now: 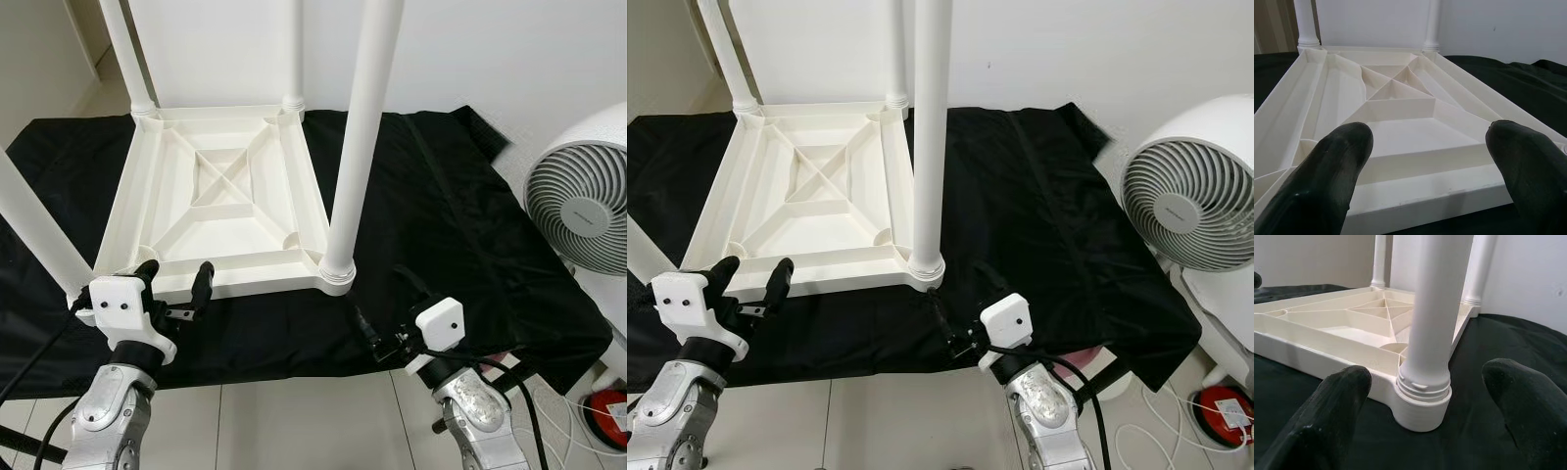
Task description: Building children table
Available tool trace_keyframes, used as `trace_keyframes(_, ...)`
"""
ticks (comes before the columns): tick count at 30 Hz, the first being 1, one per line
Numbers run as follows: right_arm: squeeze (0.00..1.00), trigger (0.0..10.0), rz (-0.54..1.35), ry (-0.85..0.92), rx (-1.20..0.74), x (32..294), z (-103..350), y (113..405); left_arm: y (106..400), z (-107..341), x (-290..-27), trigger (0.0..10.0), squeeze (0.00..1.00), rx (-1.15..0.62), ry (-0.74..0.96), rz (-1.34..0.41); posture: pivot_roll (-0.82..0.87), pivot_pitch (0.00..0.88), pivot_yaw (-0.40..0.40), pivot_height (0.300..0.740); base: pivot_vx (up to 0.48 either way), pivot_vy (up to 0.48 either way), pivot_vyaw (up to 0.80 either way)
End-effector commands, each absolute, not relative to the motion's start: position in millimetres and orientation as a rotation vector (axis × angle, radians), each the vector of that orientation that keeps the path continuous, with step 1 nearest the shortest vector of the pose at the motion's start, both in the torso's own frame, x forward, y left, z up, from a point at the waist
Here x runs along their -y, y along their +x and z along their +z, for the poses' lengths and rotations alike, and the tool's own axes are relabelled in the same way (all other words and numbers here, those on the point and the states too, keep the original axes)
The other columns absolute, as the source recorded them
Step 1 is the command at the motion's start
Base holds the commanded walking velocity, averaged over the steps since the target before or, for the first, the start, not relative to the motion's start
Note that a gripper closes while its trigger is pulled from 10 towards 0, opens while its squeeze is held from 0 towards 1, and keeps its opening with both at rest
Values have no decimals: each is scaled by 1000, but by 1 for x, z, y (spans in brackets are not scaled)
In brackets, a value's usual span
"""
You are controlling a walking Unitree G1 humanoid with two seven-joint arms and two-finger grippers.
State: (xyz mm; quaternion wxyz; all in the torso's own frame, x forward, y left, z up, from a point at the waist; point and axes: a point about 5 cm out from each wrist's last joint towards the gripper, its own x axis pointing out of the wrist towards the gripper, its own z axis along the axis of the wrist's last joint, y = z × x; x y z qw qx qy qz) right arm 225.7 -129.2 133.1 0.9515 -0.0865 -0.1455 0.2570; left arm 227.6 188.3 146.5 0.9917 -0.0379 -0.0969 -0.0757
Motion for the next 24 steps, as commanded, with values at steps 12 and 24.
trace_keyframes(12,0,10000,555,-182,292,129,134,227,228,140,-193,10000,0,142,-51,-187,-51,78,44,740,0,0,0)
trace_keyframes(24,0,10000,559,-183,288,130,133,227,227,140,-193,10000,0,142,-55,-186,-49,75,39,740,0,0,0)
